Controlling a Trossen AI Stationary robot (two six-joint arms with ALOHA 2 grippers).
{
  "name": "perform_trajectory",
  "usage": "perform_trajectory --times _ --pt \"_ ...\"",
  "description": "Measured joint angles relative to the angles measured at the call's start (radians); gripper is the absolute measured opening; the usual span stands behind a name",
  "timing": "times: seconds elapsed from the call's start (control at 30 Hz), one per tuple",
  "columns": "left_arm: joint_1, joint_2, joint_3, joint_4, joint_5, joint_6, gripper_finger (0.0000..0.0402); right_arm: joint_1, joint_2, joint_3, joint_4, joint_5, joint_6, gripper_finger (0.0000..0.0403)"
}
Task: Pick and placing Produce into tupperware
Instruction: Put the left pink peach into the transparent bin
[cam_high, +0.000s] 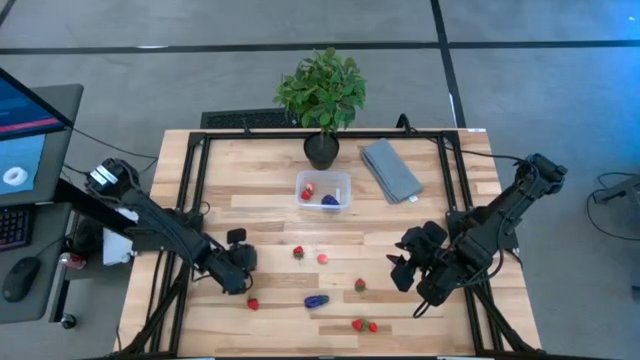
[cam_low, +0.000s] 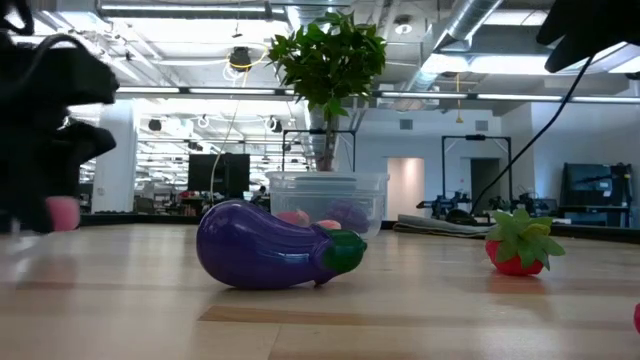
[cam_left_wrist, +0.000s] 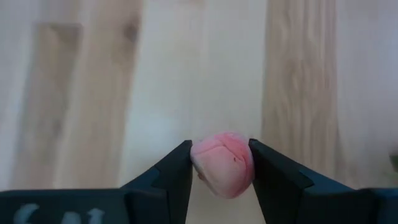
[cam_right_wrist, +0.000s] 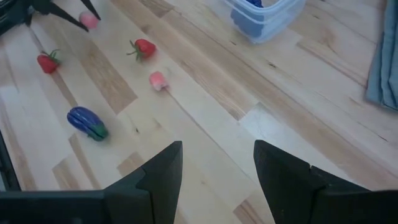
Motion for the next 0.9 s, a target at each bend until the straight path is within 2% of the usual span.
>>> perform_trajectory --times 0.43,0.7,0.9 --pt "0.149 -0.287 0.001 -0.059 -0.144 0.077 0.0139 0.0 0.0 0.0 -0.015 0.0 -0.002 0.0221" --pt "0.264 -0.462 0.002 -0.025 -0.175 0.174 0.0139 0.0 0.0 0.0 -0.033 0.001 -0.007 0.0221" --pt "0.341 -0.518 0.002 0.056 -0.173 0.264 0.0139 0.0 0.0 0.0 -0.038 0.012 -0.009 0.0221"
